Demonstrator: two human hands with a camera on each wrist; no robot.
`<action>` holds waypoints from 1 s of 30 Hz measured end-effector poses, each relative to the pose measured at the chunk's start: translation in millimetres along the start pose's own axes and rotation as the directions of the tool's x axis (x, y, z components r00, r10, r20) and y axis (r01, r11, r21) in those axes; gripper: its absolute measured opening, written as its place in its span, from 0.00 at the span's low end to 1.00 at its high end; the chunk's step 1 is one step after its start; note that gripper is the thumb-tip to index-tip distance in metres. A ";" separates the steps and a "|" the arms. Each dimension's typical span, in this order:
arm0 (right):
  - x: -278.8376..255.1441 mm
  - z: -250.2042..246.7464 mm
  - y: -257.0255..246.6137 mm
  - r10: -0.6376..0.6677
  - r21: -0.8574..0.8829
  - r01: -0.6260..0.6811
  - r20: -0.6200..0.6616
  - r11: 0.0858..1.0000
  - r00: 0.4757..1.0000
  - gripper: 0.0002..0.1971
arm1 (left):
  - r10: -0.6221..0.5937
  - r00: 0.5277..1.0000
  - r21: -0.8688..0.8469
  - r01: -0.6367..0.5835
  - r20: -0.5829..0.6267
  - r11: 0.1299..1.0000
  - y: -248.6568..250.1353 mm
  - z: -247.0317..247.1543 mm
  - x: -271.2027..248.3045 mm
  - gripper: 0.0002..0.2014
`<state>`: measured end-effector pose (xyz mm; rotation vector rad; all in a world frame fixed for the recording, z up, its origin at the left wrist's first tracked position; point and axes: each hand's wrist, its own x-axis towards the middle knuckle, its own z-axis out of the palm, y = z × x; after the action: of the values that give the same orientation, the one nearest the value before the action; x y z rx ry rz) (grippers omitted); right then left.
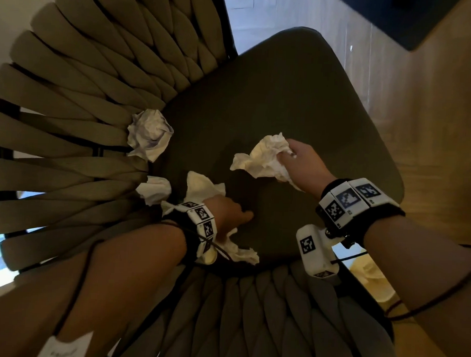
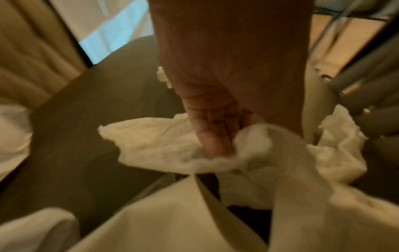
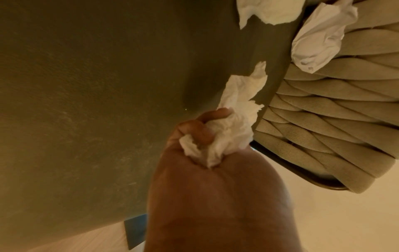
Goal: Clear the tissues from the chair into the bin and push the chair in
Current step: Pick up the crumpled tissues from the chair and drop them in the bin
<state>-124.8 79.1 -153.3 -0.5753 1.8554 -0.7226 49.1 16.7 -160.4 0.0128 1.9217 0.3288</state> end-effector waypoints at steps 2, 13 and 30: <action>-2.1 0.7 0.2 0.004 0.001 -0.004 0.012 1.000 1.000 0.12 | 0.065 0.993 0.107 -0.076 0.101 0.991 3.5 -2.1 1.9 0.33; -8.4 1.0 14.3 0.043 -0.051 -0.042 0.020 0.998 0.999 0.12 | -0.186 0.899 -0.752 -0.202 -0.397 0.628 -11.7 -26.8 -39.8 0.05; -14.1 -3.3 38.8 0.086 -0.077 -0.084 0.021 0.993 0.996 0.14 | 0.318 0.936 0.363 -0.351 0.149 0.863 51.8 34.8 14.0 0.23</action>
<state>-125.1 116.7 -170.7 -0.5477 1.8793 -0.5882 68.2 76.5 -172.7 0.6220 1.8681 0.1704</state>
